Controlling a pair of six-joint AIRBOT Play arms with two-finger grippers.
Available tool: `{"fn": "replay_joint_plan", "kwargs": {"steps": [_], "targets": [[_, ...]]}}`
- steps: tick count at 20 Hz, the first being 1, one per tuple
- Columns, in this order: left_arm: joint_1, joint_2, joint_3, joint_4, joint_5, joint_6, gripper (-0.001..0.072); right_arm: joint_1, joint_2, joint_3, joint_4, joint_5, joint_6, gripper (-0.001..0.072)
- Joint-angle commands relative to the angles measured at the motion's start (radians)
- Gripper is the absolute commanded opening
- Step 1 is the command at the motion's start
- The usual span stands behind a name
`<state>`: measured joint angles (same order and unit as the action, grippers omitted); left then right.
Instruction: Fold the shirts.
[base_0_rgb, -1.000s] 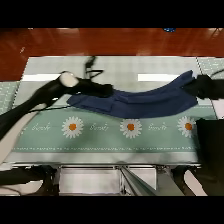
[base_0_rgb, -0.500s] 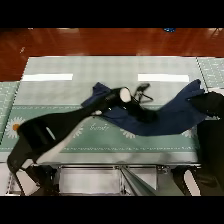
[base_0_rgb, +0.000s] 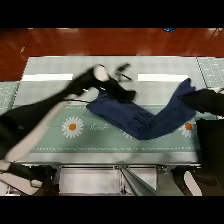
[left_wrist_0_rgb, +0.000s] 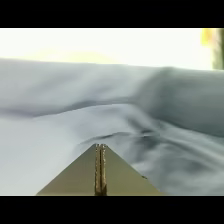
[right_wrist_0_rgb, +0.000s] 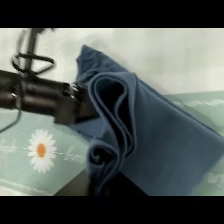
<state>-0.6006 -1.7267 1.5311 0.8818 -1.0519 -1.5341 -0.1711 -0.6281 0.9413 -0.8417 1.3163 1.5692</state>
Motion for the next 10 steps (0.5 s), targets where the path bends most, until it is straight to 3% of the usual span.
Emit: {"fn": "replay_joint_plan", "kwargs": {"steps": [1,5,10], "targets": [[0.223,0.257,-0.216,0.162,0.009,0.003,0.0017,0.184,-0.138,0.0,0.093,-0.23,-0.01,0.0026],[0.496,0.616,-0.554,0.196,0.01,0.094,0.0018,0.445,-0.419,0.055,0.169,-0.525,-0.011,0.0026],[0.69,0.929,-0.792,0.189,-0.014,0.108,0.0017,0.607,-0.855,0.321,0.19,-0.557,-0.028,0.0026]]}}
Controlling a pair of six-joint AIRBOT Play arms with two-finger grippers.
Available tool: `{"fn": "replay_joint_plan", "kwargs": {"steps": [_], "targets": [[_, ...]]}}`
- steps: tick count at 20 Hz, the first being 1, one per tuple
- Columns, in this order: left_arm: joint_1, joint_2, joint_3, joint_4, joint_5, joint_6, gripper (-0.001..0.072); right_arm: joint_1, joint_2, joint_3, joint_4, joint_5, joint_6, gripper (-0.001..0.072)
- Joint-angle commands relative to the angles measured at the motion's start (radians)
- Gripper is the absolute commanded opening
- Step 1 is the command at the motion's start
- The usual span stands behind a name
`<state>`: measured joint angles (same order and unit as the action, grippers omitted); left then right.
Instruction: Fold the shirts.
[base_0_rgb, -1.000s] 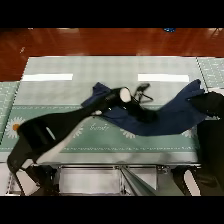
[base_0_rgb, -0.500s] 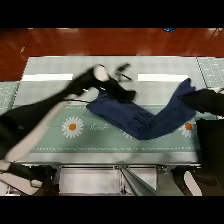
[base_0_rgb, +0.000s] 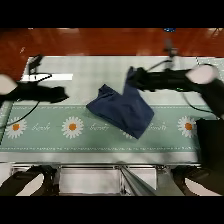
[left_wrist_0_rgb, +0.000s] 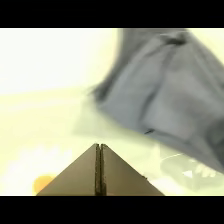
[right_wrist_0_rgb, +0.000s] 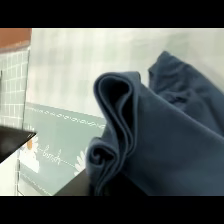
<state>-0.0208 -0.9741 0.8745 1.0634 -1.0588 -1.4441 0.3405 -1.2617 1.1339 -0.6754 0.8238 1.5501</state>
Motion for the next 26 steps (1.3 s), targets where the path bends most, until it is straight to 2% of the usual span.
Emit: {"fn": "replay_joint_plan", "kwargs": {"steps": [1,5,6,7,8,11,13,15,17,19,20,23,26], "targets": [[0.117,0.212,-0.156,-0.001,-0.008,0.018,0.0017,0.109,-0.289,0.177,0.032,-0.064,-0.009,0.0026],[0.114,0.265,-0.17,-0.033,-0.006,0.019,0.0018,0.132,-0.47,0.292,0.108,-0.069,-0.009,0.0026],[0.114,0.262,-0.17,-0.042,-0.002,0.019,0.0017,0.132,-0.486,0.294,0.125,-0.083,-0.009,0.0059],[0.114,0.258,-0.171,-0.043,0.008,0.019,0.0017,0.132,-0.495,0.294,0.131,-0.089,-0.009,0.0278],[0.114,0.254,-0.171,-0.043,0.017,0.019,0.0017,0.131,-0.495,0.294,0.12,-0.077,-0.012,0.0413],[0.114,0.243,-0.17,-0.032,0.054,0.028,0.0017,0.065,-0.441,0.294,0.111,0.091,-0.017,0.0412],[0.127,0.243,-0.163,0.016,0.078,0.04,0.0017,-0.057,-0.333,0.294,0.016,0.213,-0.009,0.0412],[0.167,0.248,-0.154,0.014,0.048,0.002,0.0018,-0.195,-0.172,0.293,-0.195,0.328,0.06,0.0412],[0.184,0.253,-0.154,0.003,0.01,-0.016,0.0017,-0.289,0.018,0.241,-0.49,0.428,0.129,0.0412],[0.166,0.253,-0.159,-0.018,-0.009,-0.015,0.0017,-0.343,0.226,0.065,-0.716,0.431,0.202,0.0412],[0.148,0.253,-0.163,-0.021,-0.007,-0.015,0.0017,-0.369,0.332,-0.069,-0.765,0.394,0.256,0.0412],[0.078,0.253,-0.183,-0.028,0.019,-0.016,0.0018,-0.415,0.562,-0.474,-0.672,0.211,0.374,0.0412],[0.014,0.253,-0.22,-0.042,0.043,-0.016,0.0018,-0.414,0.593,-0.725,-0.405,0.029,0.375,0.0412]]}}
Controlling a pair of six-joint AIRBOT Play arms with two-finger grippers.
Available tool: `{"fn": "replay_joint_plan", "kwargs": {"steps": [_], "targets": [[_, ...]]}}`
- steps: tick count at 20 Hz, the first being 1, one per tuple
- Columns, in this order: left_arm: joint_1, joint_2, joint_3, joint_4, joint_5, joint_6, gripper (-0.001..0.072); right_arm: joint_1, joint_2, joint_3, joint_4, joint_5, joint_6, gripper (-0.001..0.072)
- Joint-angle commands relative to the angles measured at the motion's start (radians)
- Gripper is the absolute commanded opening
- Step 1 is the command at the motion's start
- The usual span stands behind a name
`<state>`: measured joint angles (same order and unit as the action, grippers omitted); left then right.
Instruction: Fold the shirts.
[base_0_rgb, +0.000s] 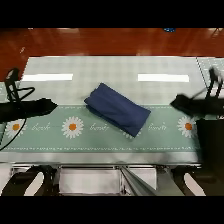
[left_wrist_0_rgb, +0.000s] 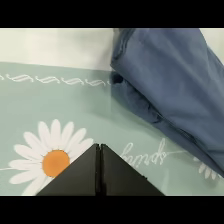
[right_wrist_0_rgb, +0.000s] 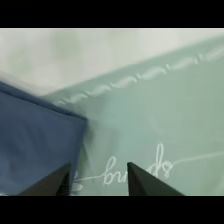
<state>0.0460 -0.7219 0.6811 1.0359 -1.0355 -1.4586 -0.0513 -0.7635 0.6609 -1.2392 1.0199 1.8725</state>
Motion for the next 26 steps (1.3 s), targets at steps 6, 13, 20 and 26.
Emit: {"fn": "replay_joint_plan", "kwargs": {"steps": [6,13,20,26], "targets": [[-0.084,-0.006,-0.098,-0.027,0.044,-0.002,0.0018,-0.021,-0.162,-0.325,0.653,-0.234,-0.316,0.0412],[-0.084,-0.006,-0.115,-0.034,0.056,-0.005,0.0018,0.011,-0.433,-0.293,0.916,-0.19,-0.554,0.0412],[-0.084,-0.006,-0.115,-0.034,0.068,-0.013,0.0018,0.266,-0.614,-0.049,0.925,-0.25,-0.548,0.0221],[-0.084,-0.006,-0.115,-0.034,0.068,-0.012,0.0018,0.317,-0.628,0.338,0.689,-0.174,-0.459,0.0025]]}}
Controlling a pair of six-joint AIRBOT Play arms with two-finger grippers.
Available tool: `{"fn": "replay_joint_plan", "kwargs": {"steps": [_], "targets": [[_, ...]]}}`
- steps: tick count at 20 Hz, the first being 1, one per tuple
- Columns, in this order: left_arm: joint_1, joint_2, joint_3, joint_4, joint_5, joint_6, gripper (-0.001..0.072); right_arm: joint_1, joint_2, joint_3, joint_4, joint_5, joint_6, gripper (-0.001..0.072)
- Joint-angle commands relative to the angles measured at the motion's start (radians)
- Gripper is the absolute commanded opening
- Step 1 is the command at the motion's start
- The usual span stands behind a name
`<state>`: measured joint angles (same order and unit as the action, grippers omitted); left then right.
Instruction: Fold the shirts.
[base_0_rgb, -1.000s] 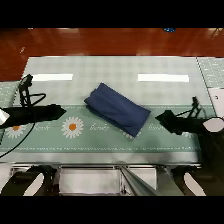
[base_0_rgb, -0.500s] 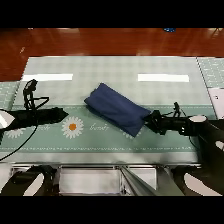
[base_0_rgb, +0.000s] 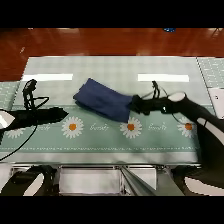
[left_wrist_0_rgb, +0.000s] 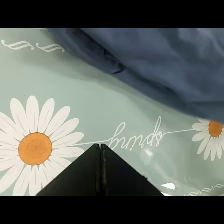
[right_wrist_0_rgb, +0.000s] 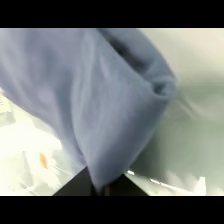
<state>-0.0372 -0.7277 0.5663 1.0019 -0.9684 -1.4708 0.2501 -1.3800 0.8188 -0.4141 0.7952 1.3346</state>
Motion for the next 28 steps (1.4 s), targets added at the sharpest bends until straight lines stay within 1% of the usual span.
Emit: {"fn": "replay_joint_plan", "kwargs": {"steps": [1,3,4,8,11,14,17,19,22,24,27,28], "targets": [[0.0,-0.001,0.0,0.0,0.0,0.0,0.0018,0.003,-0.011,0.265,-0.199,0.09,0.119,0.0025],[-0.001,-0.001,0.0,0.0,0.0,0.0,0.0018,-0.027,-0.011,0.422,-0.301,0.166,0.181,0.0025],[0.0,-0.001,0.0,0.0,0.0,0.0,0.0017,-0.045,-0.011,0.489,-0.333,0.202,0.195,0.0025],[0.0,-0.001,0.0,0.0,0.0,0.0,0.0018,-0.15,-0.011,0.726,-0.401,0.364,0.26,0.0025],[0.0,-0.001,0.0,0.0,0.0,0.0,0.0018,-0.256,-0.006,0.863,-0.484,0.478,0.318,0.0025],[0.0,-0.001,0.0,0.0,0.0,0.0,0.0018,-0.407,0.003,0.961,-0.494,0.572,0.358,0.0025],[0.0,-0.001,0.0,-0.003,-0.005,0.0,0.0018,-0.578,0.033,1.033,-0.486,0.646,0.382,0.0025],[0.0,0.0,0.0,-0.016,-0.021,0.0,0.0018,-0.705,0.077,1.04,-0.472,0.686,0.385,0.0025],[0.0,0.0,0.0,-0.019,-0.018,0.0,0.0018,-0.893,0.14,1.04,-0.476,0.802,0.357,0.0023],[0.0,0.0,0.0,-0.027,0.007,0.0,0.0018,-1.008,0.171,1.038,-0.529,0.884,0.343,0.0023],[0.0,-0.001,0.0,-0.098,0.069,0.001,0.0018,-1.158,0.194,1.037,-0.61,1.042,0.326,0.0023],[0.0,-0.001,0.0,-0.119,0.088,0.004,0.0018,-1.201,0.208,1.024,-0.65,1.064,0.319,0.0023]]}}
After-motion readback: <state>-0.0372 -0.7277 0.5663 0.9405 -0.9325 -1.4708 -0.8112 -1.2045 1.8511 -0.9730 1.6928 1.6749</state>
